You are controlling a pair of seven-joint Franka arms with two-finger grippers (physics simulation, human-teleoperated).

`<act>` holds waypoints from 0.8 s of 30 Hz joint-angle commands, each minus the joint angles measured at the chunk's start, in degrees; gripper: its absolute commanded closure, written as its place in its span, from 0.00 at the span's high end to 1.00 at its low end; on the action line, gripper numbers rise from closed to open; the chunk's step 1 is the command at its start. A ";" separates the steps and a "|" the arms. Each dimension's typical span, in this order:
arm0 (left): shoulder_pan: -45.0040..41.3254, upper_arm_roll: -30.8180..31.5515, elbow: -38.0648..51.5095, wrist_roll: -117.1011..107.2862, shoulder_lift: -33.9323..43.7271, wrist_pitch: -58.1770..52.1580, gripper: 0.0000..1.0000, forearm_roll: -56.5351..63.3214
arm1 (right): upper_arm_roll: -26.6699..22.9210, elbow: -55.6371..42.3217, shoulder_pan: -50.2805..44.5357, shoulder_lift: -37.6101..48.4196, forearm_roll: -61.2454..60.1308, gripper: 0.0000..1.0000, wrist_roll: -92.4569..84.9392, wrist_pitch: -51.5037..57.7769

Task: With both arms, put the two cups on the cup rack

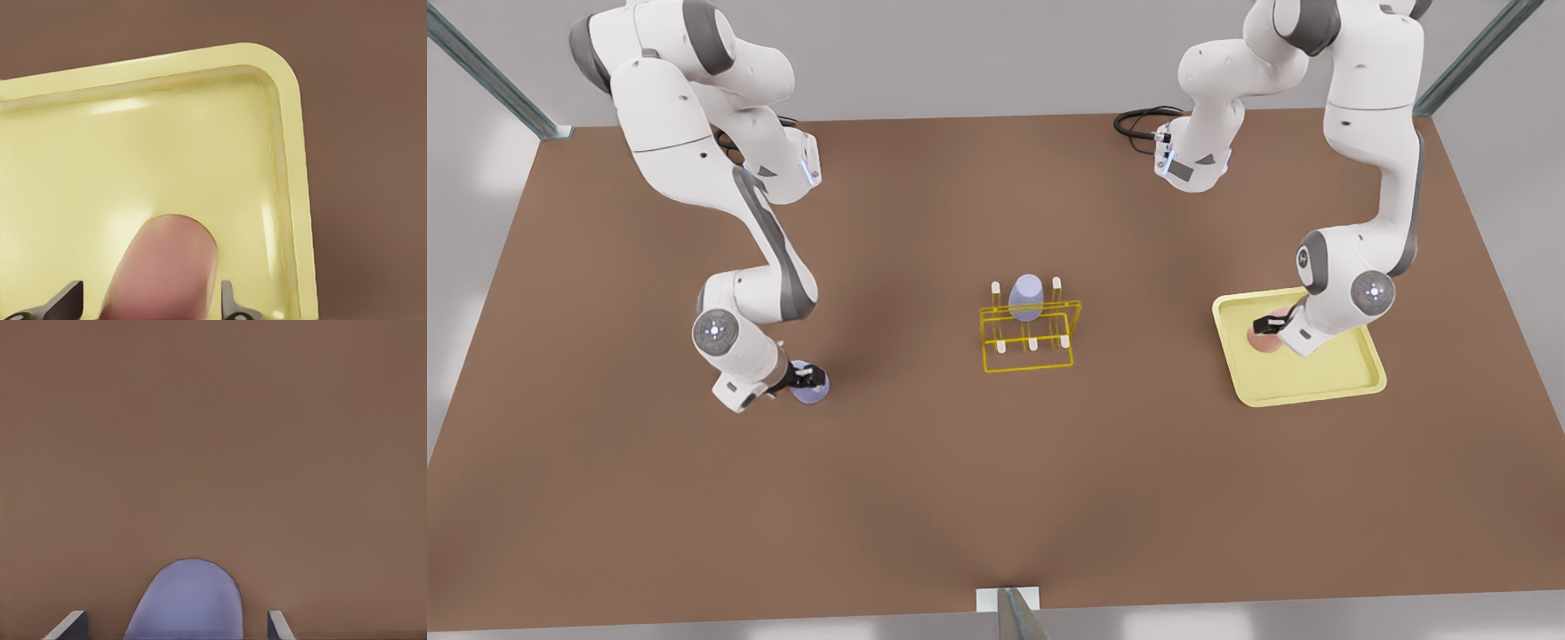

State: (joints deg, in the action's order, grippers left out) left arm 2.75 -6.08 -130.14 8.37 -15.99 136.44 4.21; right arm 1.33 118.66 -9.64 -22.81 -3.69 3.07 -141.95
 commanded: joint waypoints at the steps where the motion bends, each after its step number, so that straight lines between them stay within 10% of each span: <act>1: -0.03 -0.16 -0.02 2.53 -0.18 2.07 1.00 0.10 | -0.01 1.13 -0.03 0.14 -2.03 1.00 1.85 -4.48; 6: -0.29 -0.16 -0.02 2.44 -1.06 2.69 1.00 0.10 | -0.01 2.63 -0.56 -0.04 -1.76 1.00 1.59 -4.48; 10: -0.20 -0.16 -0.02 2.44 -1.50 3.66 0.78 0.10 | -0.10 3.42 -1.17 -0.04 -1.15 1.00 1.24 -4.48; 24: -0.38 -0.16 -0.02 2.09 -1.77 0.14 0.91 0.10 | -0.10 5.53 -1.35 -0.92 1.40 1.00 0.88 -4.48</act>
State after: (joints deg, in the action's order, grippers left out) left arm 2.37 -6.24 -130.20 10.29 -17.78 138.08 4.21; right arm 1.23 124.17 -10.99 -23.63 -2.34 4.23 -146.37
